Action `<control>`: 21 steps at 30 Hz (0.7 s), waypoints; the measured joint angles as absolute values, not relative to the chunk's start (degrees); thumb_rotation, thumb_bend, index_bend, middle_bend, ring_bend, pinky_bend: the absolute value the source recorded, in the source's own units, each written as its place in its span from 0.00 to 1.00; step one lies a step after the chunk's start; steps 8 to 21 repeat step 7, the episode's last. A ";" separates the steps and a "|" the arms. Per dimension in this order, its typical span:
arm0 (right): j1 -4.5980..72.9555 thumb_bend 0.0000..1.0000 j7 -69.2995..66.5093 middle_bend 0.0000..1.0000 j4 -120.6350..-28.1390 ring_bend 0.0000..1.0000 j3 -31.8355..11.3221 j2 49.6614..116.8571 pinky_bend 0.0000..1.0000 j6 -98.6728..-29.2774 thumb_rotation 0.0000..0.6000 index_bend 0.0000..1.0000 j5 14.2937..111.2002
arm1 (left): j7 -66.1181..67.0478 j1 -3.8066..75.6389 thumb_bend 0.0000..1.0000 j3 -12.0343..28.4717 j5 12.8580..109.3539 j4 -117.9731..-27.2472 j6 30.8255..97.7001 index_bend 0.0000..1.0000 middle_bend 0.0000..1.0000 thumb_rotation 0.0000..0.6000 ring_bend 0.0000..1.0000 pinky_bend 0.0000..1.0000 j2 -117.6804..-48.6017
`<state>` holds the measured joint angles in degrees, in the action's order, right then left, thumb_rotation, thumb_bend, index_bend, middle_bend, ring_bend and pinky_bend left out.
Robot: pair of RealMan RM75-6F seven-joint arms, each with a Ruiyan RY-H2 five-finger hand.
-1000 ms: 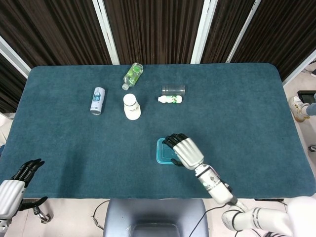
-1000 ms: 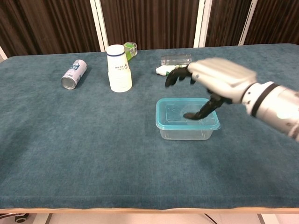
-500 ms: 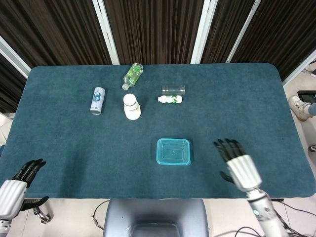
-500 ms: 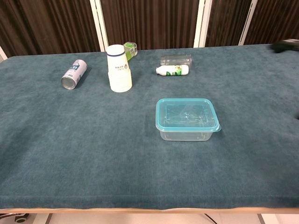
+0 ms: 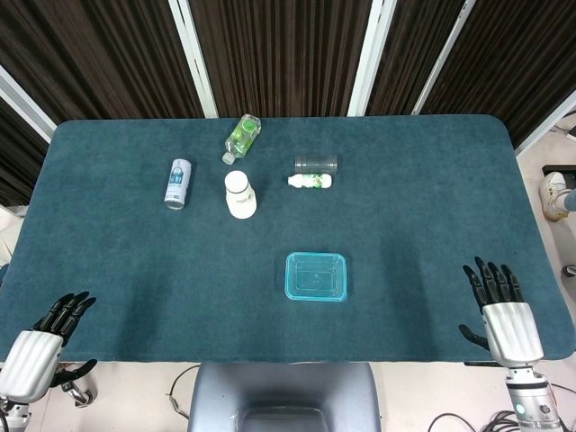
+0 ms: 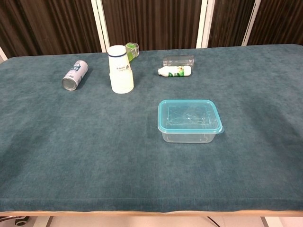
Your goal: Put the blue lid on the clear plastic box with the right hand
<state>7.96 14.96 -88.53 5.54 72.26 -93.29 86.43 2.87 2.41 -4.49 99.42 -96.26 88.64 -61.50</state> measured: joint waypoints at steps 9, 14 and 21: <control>6.91 0.18 15.80 0.02 -88.08 0.00 4.64 72.59 0.10 -92.34 1.00 0.00 87.66 | 2.56 2.46 0.46 -4.46 99.17 -96.30 88.60 0.13 0.10 1.00 0.09 0.41 -61.39; 6.91 0.18 15.80 0.02 -88.08 0.00 4.64 72.59 0.10 -92.34 1.00 0.00 87.66 | 2.56 2.46 0.46 -4.46 99.17 -96.30 88.60 0.13 0.10 1.00 0.09 0.41 -61.39; 6.91 0.18 15.80 0.02 -88.08 0.00 4.64 72.59 0.10 -92.34 1.00 0.00 87.66 | 2.56 2.46 0.46 -4.46 99.17 -96.30 88.60 0.13 0.10 1.00 0.09 0.41 -61.39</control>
